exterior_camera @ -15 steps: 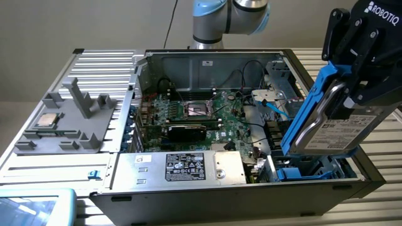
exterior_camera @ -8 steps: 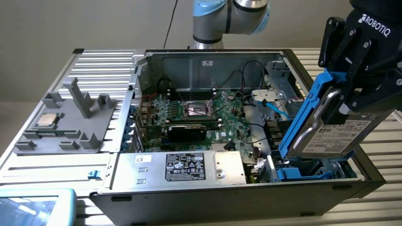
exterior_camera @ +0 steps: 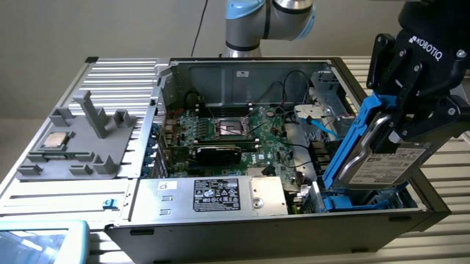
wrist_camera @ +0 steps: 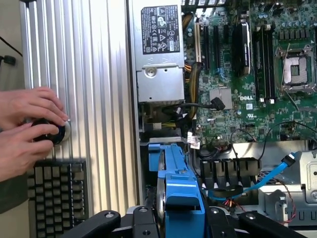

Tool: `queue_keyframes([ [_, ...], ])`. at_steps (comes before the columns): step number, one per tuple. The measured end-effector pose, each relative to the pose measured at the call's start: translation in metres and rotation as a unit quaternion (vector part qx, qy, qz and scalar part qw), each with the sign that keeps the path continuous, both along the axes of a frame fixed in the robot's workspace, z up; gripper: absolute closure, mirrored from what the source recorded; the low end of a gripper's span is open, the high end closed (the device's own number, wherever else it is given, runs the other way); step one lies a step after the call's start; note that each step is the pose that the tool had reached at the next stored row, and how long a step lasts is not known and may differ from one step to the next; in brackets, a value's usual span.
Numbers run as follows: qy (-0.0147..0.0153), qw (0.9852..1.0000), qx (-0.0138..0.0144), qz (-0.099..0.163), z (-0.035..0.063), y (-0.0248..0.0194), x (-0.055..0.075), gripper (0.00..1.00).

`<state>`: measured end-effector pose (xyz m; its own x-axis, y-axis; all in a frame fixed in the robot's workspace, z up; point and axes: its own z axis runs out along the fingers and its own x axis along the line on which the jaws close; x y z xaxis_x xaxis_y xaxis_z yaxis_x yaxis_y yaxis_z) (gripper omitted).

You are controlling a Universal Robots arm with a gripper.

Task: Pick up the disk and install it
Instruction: 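Insert the disk into the insertion slot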

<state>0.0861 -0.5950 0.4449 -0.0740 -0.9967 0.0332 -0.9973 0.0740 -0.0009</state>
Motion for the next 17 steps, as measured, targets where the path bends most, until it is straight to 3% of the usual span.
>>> queue_keyframes([
  [3,0.0,1.0,0.0,0.001,-0.0048,0.0028,0.0,0.63],
  [7,0.0,1.0,0.0,0.002,-0.0079,0.0115,0.0,0.63],
  [13,0.0,1.0,-0.0026,0.007,-0.0131,0.0134,0.001,0.63],
  [17,-0.0001,0.9999,-0.0028,0.016,-0.0143,0.0147,0.001,0.63],
])
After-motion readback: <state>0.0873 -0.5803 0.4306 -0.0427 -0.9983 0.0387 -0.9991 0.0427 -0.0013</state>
